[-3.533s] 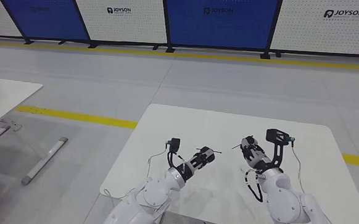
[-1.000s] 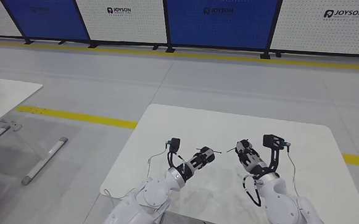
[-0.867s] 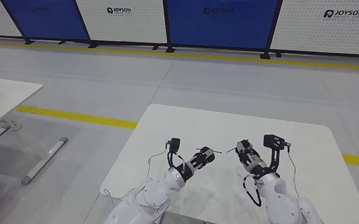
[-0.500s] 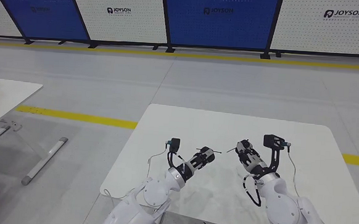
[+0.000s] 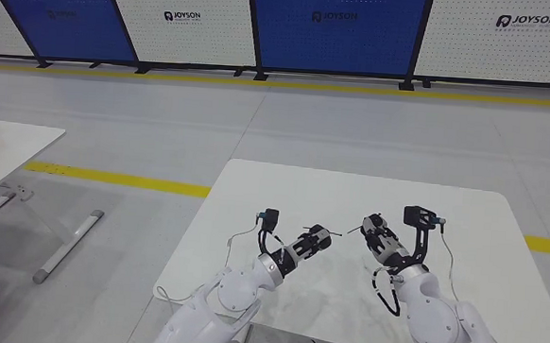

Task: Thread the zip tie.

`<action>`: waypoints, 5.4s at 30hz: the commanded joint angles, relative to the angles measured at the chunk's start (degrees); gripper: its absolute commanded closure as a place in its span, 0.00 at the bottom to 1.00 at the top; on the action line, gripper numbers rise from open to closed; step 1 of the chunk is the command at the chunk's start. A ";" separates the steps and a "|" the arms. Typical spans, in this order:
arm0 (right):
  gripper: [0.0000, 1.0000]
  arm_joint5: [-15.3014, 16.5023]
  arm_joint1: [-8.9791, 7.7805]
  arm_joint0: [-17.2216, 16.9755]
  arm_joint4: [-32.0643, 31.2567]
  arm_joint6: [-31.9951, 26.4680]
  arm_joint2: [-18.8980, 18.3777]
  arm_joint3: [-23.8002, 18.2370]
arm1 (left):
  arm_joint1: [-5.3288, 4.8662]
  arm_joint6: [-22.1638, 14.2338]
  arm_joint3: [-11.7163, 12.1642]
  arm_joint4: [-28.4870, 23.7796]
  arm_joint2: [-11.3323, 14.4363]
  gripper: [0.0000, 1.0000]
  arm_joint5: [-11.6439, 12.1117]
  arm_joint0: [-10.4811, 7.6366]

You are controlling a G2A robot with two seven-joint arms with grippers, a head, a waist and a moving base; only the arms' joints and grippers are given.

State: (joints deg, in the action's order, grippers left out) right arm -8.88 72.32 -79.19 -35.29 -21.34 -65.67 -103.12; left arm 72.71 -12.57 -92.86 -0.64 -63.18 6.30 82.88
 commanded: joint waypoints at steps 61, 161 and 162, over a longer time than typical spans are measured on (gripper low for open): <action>1.00 2.03 0.91 0.87 -0.25 0.01 1.69 2.51 | 0.00 -0.01 0.00 -0.01 0.00 1.00 0.00 0.00; 1.00 4.17 1.33 -0.33 -1.20 -0.77 -0.50 1.72 | 0.00 -0.01 0.00 -0.01 0.00 1.00 0.00 0.00; 1.00 4.09 1.35 -0.24 -1.18 -0.92 -0.41 1.84 | 0.00 -0.01 0.00 -0.01 0.00 1.00 0.00 0.00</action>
State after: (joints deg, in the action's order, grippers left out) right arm -4.70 73.66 -79.52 -36.49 -22.11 -66.17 -101.40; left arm 72.71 -12.58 -92.85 -0.64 -63.18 6.30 82.88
